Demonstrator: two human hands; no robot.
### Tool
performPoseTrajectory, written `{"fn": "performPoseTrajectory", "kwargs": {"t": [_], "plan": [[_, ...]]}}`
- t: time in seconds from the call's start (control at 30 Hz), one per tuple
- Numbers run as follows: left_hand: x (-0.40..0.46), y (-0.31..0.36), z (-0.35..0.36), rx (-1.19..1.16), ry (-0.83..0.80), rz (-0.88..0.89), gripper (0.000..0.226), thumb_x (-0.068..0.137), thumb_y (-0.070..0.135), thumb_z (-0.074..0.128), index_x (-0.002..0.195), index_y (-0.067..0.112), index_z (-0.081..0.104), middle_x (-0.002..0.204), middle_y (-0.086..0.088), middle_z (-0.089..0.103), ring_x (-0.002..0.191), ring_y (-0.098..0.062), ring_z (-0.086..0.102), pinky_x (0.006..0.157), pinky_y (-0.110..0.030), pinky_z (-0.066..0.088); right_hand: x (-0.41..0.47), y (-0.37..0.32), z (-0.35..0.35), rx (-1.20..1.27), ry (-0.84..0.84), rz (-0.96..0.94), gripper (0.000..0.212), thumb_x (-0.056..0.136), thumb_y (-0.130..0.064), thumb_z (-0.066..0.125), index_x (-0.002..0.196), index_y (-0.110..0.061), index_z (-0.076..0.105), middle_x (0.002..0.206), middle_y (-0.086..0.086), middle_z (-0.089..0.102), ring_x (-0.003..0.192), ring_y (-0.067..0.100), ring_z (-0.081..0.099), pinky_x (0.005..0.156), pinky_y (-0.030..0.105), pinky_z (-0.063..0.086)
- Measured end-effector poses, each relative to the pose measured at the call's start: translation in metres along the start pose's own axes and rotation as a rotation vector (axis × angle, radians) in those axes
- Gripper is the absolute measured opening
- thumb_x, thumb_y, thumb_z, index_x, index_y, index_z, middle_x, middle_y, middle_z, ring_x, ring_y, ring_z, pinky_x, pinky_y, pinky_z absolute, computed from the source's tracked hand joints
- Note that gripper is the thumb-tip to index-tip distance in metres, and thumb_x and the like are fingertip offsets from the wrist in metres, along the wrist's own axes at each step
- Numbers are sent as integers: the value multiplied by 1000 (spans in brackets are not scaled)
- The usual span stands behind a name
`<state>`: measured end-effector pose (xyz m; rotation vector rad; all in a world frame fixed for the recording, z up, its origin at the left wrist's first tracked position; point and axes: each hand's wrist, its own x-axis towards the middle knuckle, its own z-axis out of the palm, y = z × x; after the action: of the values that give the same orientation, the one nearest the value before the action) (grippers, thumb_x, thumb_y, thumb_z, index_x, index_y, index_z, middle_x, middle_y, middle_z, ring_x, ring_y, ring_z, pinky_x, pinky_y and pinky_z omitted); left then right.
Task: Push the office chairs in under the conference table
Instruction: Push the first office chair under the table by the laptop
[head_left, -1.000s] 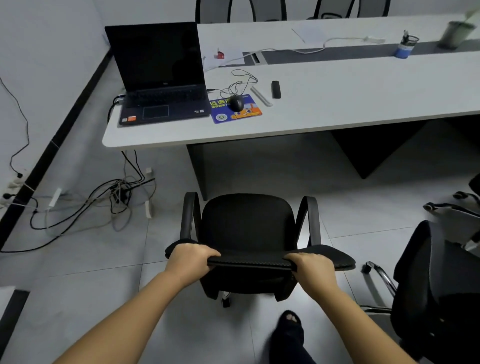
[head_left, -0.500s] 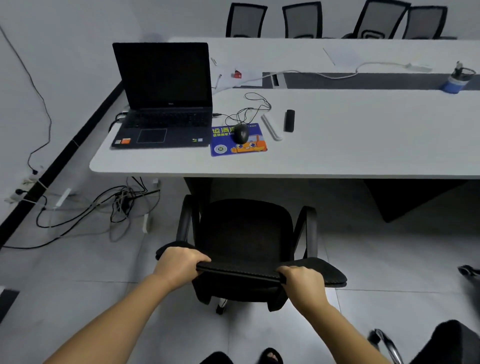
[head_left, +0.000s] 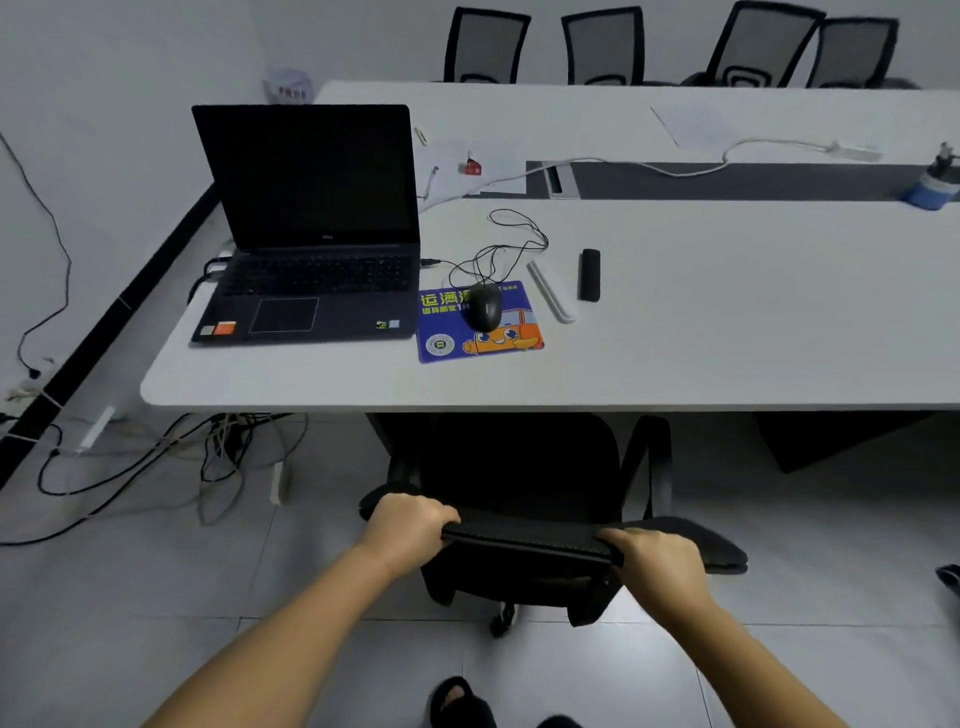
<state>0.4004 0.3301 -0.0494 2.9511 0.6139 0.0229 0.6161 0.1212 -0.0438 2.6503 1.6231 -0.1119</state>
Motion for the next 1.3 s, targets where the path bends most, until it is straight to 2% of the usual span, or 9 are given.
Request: {"fn": "performPoseTrajectory", "kwargs": {"t": [0.17,0.4,0.5,0.6,0.8,0.93,1.13,1.2,1.3], "plan": [[43,-10,-7,13,-188,-69,20,88,25,51,98,19,67,86,-4,71,79,-25,65,58,-27,37,54,18,-7,-35,-37,-13,36,57,-22,81,88,-38,70,65,-7,72,51,19,65,38,27,44],[87,-54,-15,28,-226,-202,21,88,30,50,101,22,65,95,-1,71,90,-24,63,71,-33,44,136,11,-5,13,-126,-107,38,88,-23,48,123,-36,51,113,-4,67,98,24,63,70,29,46],[95,-65,-13,0,-172,-150,15,83,29,59,92,22,68,84,3,72,80,-19,65,63,-29,43,152,16,-1,55,-91,-131,39,84,-21,53,120,-36,55,105,-6,70,92,22,65,66,29,49],[92,-72,-4,-14,-68,-87,16,54,27,80,64,28,68,52,10,65,45,-11,61,39,-18,43,153,20,2,59,-58,-139,40,66,-15,73,101,-33,67,81,-5,74,65,22,68,46,30,50],[92,-70,-2,-60,1,-117,8,57,27,61,60,29,67,49,11,63,42,-11,60,37,-16,42,153,21,-2,13,-53,-160,39,51,-18,83,85,-33,70,65,-8,70,48,17,63,32,28,44],[90,-61,-11,-142,-100,-197,15,77,24,60,88,23,70,82,3,72,76,-20,66,62,-30,50,146,18,-6,117,-88,-147,31,81,-20,58,110,-30,62,98,-4,70,83,23,67,60,32,50],[88,-52,-32,-66,-284,-157,44,86,43,54,126,25,49,125,5,58,114,-17,52,87,-33,45,130,16,-21,184,-171,-153,53,88,-38,52,137,-27,35,138,-3,48,126,19,43,102,33,33],[77,-44,-42,-95,-190,-123,54,86,44,55,134,24,41,137,5,49,126,-14,43,99,-32,38,109,10,-33,305,-120,-119,62,86,-40,56,140,-25,29,143,-1,41,132,19,35,109,34,26],[47,-24,-64,-317,40,-156,57,83,53,51,133,27,44,132,17,46,123,-2,40,96,-25,36,62,-9,-58,615,2,24,63,83,-38,61,138,-26,33,139,-8,43,129,12,37,105,27,32]]}}
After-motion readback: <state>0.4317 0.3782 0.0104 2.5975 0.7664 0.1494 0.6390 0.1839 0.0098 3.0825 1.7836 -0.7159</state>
